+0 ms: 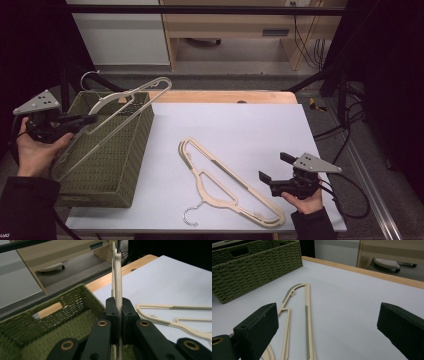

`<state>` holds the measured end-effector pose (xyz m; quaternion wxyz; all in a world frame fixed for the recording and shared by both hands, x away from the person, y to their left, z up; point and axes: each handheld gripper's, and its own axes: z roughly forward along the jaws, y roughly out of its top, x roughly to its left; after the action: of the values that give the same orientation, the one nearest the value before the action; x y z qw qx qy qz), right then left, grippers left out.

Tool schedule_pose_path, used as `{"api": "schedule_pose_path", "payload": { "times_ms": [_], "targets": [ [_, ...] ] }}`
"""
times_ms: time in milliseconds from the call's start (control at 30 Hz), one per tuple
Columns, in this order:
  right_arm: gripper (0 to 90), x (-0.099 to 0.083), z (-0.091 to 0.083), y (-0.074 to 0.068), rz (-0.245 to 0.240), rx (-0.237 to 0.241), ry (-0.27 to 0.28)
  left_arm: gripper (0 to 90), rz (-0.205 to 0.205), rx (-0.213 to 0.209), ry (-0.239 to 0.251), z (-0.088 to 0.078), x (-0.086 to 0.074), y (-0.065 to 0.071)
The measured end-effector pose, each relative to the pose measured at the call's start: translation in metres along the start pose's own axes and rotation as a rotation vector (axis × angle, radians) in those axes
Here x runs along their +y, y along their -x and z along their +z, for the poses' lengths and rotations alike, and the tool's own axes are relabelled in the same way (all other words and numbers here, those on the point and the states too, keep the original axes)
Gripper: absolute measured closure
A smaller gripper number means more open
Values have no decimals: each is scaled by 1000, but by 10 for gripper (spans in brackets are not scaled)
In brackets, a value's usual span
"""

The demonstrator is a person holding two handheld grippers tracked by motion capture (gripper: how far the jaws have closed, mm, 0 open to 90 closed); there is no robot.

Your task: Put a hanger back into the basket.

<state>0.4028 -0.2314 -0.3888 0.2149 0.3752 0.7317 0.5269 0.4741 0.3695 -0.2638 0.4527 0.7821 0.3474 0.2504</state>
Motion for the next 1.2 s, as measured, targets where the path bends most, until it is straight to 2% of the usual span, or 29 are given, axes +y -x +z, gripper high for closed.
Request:
{"api": "schedule_pose_path", "payload": {
  "times_ms": [133, 267, 567, 733, 900, 1033, 1133, 1200],
  "targets": [
    [42, 0, 1, 0, -6, 3, -1, 864, -16, 41, -21, -3, -14, -18],
    [42, -1, 2, 0, -10, 2, -8, 864, -11, 70, -39, -4, -26, -31],
    [42, -1, 3, 0, -10, 2, -13, 864, -16, 121, -84, -5, -51, -46],
    [42, -2, 4, 0, -16, 6, -19, 864, -11, 138, -119, 4, -64, -43],
    [42, -2, 5, -1, -14, 7, -21, 864, -2, 158, -149, 21, -80, -34],
    [43, -2, 4, -1, -12, 7, -22, 864, -8, 166, -153, 31, -95, -28],
    [43, -2, 5, -1, -13, 7, -22, 864, -5, 156, -151, 36, -103, -23],
    [43, -2, 5, -2, -12, 7, -23, 861, 11, 157, -159, 39, -106, -18]
  ]
}}
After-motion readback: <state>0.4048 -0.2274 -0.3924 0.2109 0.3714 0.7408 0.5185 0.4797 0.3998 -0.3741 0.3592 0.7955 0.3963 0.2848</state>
